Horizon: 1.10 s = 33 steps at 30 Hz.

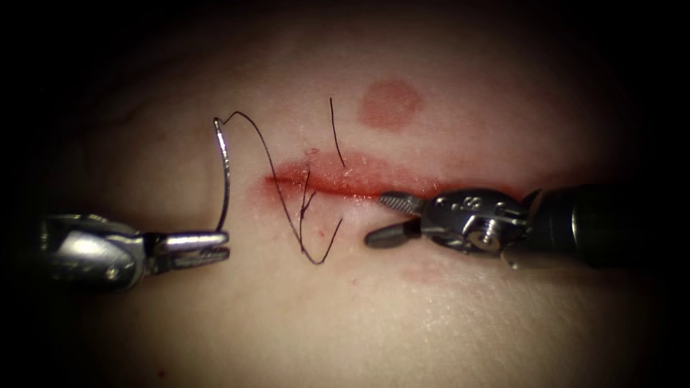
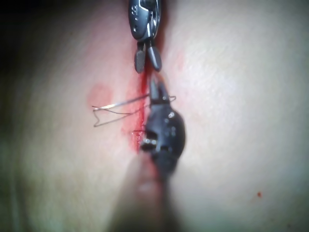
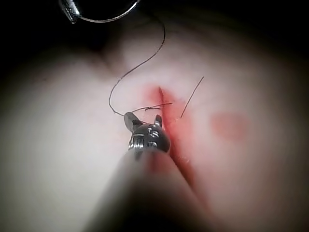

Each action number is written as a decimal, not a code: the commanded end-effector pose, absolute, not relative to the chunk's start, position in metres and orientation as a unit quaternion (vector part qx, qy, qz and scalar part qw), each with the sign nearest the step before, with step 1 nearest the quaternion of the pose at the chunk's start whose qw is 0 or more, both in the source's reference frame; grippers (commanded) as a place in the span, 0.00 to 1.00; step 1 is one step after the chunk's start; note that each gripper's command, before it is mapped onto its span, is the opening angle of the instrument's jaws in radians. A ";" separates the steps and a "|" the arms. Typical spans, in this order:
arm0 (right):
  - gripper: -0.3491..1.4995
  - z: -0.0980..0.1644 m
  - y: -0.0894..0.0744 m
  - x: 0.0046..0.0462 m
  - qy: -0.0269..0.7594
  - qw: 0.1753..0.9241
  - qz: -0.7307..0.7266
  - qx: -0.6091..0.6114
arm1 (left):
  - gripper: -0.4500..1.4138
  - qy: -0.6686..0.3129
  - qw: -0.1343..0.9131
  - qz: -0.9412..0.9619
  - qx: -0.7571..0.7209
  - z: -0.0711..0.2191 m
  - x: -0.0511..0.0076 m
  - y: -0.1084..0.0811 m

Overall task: Wound Closure
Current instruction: Use the right gripper to pull the suture through until only a short tail remains, then wrap the suture twice around the right gripper.

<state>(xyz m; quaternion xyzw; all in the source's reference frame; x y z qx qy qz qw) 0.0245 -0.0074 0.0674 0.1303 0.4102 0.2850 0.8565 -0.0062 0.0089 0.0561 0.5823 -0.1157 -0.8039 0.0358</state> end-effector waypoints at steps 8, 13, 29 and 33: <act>0.00 0.070 -0.006 0.0265 0.460 0.840 0.241 0.158 | 0.05 -0.081 0.058 -0.785 0.612 0.054 -0.0079 0.008; 0.00 0.073 -0.005 0.0282 0.470 0.838 0.226 0.161 | 0.05 -0.054 0.077 -0.770 0.631 0.052 -0.0088 0.009; 0.00 0.075 -0.009 0.0338 0.526 0.813 0.154 0.196 | 0.05 0.019 0.104 -0.785 0.611 0.056 -0.0098 0.017; 0.00 0.074 -0.010 0.0335 0.538 0.806 0.148 0.198 | 0.05 0.032 0.117 -0.805 0.581 0.060 -0.0099 0.017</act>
